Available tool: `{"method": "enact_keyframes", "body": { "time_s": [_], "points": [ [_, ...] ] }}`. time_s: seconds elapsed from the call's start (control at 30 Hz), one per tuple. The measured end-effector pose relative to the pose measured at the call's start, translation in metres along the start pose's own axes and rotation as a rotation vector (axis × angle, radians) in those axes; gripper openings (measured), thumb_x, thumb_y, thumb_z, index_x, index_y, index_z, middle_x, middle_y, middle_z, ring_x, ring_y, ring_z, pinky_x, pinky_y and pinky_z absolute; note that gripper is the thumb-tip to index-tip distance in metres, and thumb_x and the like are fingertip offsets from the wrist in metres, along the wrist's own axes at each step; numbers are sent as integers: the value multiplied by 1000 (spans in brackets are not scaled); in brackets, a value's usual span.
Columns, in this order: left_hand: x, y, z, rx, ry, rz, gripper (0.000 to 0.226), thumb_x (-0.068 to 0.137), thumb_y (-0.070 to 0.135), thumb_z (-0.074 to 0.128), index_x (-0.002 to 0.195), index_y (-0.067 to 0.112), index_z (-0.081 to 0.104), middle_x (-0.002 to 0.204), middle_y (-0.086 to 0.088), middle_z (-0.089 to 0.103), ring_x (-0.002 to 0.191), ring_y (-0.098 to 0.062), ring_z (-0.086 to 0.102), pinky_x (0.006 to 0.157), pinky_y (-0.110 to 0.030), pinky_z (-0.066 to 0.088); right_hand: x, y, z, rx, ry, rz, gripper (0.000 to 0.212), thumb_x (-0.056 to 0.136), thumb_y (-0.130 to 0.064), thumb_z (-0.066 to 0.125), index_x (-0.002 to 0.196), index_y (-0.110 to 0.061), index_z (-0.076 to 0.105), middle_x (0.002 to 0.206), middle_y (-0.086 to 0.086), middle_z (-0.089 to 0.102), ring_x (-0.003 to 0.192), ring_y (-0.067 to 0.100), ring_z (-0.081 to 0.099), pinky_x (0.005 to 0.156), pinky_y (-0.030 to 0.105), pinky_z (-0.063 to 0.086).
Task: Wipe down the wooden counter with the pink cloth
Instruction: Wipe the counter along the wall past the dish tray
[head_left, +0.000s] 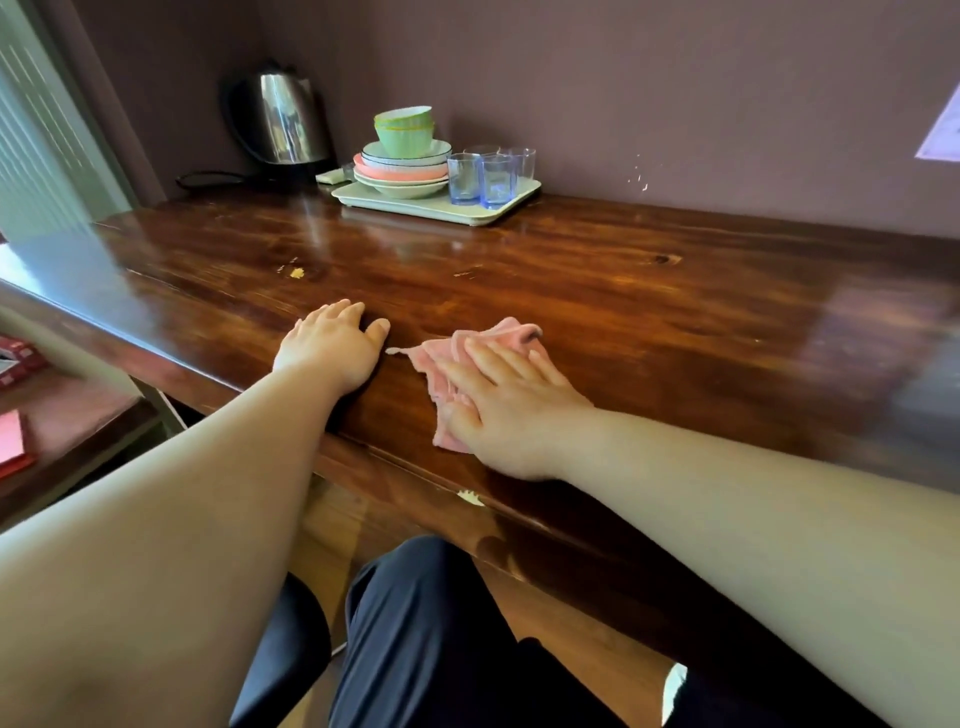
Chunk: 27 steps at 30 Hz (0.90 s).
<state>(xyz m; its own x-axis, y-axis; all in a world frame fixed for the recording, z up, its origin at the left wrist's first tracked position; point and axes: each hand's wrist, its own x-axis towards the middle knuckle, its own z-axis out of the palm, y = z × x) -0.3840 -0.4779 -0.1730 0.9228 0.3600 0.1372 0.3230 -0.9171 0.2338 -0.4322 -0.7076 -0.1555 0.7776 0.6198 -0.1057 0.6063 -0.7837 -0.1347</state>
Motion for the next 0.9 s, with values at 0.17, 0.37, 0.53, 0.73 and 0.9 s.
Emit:
{"method": "enact_keyframes", "body": {
  "time_s": [0.17, 0.37, 0.53, 0.73, 0.9],
  "points": [
    [0, -2, 0, 14, -1, -18, 65, 98, 59, 25, 152, 24, 26, 160, 4, 19, 147, -20, 14, 118, -40, 12, -13, 28, 5, 50, 11, -12, 60, 102, -50, 6, 159, -38, -9, 167, -8, -20, 151, 14, -25, 123, 46, -15],
    [-2, 2, -2, 26, -16, -20, 65, 98, 59, 25, 152, 23, 26, 160, 4, 18, 147, -20, 14, 118, -39, 11, -6, 42, 1, 36, 11, 23, 59, 103, -46, 7, 158, -37, -12, 167, -7, -22, 151, 17, -27, 121, 45, -18],
    [2, 15, -11, 193, -94, -59, 61, 101, 53, 23, 151, 19, 27, 160, -1, 19, 147, -23, 13, 119, -45, 10, -13, 52, 4, 76, 20, 45, 60, 101, -45, 8, 159, -37, -8, 167, -10, -19, 151, 12, -25, 121, 42, -17],
    [-6, 54, -3, 134, 20, 19, 60, 100, 49, 37, 150, 17, 30, 157, -4, 27, 146, -24, 18, 119, -44, 12, -27, 42, 0, 54, -13, 33, 62, 103, -46, 11, 160, -34, -9, 167, -4, -21, 152, 17, -25, 121, 45, -17],
    [-11, 56, 14, 2, -21, 37, 58, 100, 50, 27, 152, 23, 27, 160, 0, 20, 147, -20, 14, 119, -43, 9, -46, 33, 3, 39, -18, -6, 60, 104, -46, 9, 159, -36, -11, 166, -7, -23, 151, 14, -27, 122, 45, -17]
  ]
}}
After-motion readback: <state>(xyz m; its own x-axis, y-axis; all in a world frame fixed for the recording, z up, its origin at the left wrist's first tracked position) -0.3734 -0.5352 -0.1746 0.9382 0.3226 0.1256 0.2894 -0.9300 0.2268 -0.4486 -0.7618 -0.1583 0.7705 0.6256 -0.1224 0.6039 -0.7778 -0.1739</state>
